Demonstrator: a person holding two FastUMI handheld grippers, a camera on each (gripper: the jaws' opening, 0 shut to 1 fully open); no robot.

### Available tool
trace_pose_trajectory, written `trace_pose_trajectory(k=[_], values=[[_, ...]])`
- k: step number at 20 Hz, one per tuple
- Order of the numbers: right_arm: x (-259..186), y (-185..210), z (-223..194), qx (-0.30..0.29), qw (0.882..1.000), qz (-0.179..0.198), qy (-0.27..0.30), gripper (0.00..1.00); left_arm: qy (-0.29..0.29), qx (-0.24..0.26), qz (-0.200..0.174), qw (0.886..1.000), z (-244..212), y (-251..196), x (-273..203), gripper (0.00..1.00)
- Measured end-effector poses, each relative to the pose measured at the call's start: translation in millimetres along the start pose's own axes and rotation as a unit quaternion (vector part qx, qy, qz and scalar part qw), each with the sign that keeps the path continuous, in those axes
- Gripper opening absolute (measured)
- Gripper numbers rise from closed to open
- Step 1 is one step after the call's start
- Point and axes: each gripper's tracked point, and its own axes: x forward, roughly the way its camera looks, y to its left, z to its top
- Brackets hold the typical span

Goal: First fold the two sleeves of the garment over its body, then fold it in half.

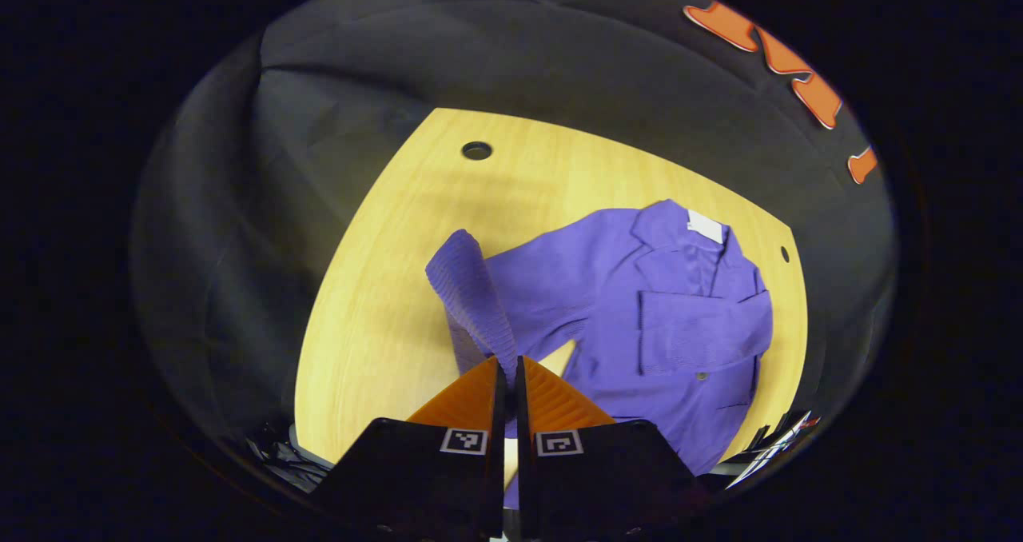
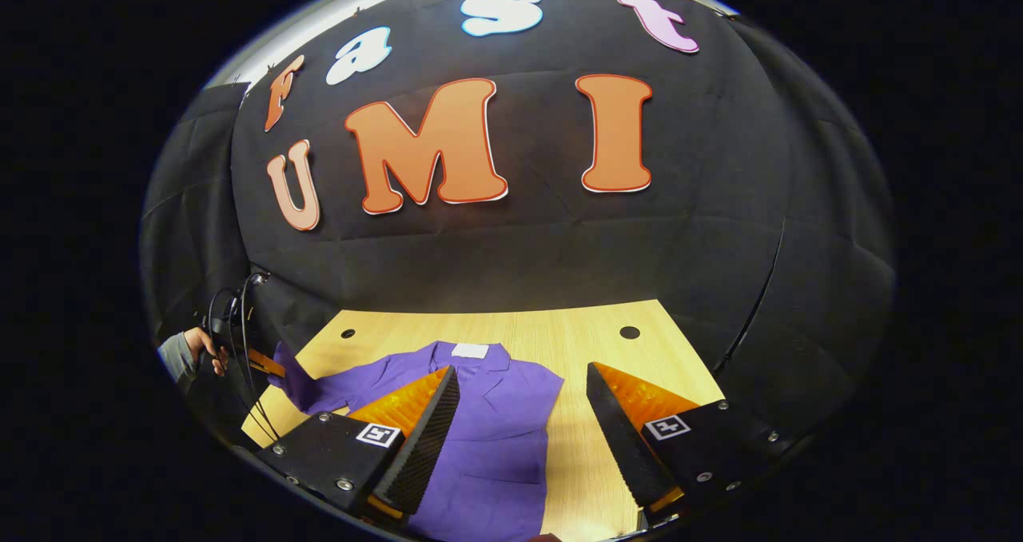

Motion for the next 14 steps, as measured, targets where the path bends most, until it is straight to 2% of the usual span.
trace_pose_trajectory(k=[3, 9, 14], values=[[0, -14, -5, 0.013, 1.0, -0.004, -0.003, 0.95, -0.008, 0.029, -0.021, 0.999, 14, -42, -12, 0.08], [-4, -32, -16, 0.028, 1.0, -0.004, 0.001, 0.95, -0.019, 0.121, -0.051, 0.991, 19, -141, -20, 0.08], [-6, -42, -19, 0.033, 0.999, -0.005, 0.003, 0.95, -0.005, 0.142, -0.075, 0.987, 13, -207, -9, 0.08]])
